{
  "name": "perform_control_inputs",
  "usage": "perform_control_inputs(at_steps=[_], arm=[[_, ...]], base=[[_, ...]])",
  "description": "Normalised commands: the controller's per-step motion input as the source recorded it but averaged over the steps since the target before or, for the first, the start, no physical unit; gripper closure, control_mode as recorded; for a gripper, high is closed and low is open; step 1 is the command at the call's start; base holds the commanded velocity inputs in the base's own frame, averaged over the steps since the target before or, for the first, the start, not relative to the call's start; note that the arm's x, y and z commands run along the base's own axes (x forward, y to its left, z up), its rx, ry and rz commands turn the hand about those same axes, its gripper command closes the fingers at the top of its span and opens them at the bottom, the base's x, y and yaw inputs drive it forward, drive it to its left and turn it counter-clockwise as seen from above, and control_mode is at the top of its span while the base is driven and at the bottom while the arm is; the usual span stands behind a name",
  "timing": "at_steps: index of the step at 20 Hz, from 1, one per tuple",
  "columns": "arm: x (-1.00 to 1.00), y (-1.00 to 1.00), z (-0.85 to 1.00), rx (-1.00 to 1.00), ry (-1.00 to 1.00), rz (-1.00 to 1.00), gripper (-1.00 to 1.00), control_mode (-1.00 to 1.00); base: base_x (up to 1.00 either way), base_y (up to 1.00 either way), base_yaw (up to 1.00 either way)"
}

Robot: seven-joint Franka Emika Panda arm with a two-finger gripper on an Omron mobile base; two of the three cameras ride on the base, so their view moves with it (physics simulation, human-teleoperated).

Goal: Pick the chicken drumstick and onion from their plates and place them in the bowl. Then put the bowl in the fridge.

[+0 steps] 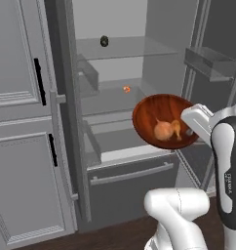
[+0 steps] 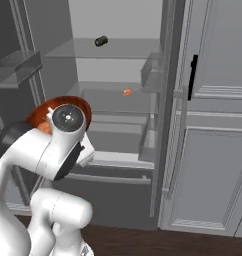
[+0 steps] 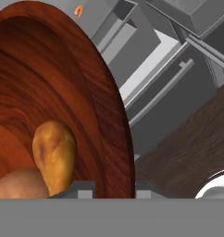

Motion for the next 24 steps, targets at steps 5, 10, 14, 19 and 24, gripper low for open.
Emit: perform_control_inputs(at_steps=[5, 10, 14, 19, 24], arm=[[0.00, 0.00, 0.00, 0.00, 0.00, 0.00, 1.00, 1.00], [0.00, 0.00, 0.00, 0.00, 0.00, 0.00, 1.00, 1.00], [0.00, 0.00, 0.00, 0.00, 0.00, 0.00, 1.00, 1.00], [0.72, 0.00, -0.15, 0.00, 0.03, 0.00, 1.00, -1.00], [0.99, 0.02, -0.37, 0.04, 0.07, 0.00, 1.00, -1.00]], base=[[0.96, 0.00, 0.00], [0.80, 0.00, 0.00], [0.34, 0.00, 0.00], [0.08, 0.00, 0.00], [0.00, 0.00, 0.00]])
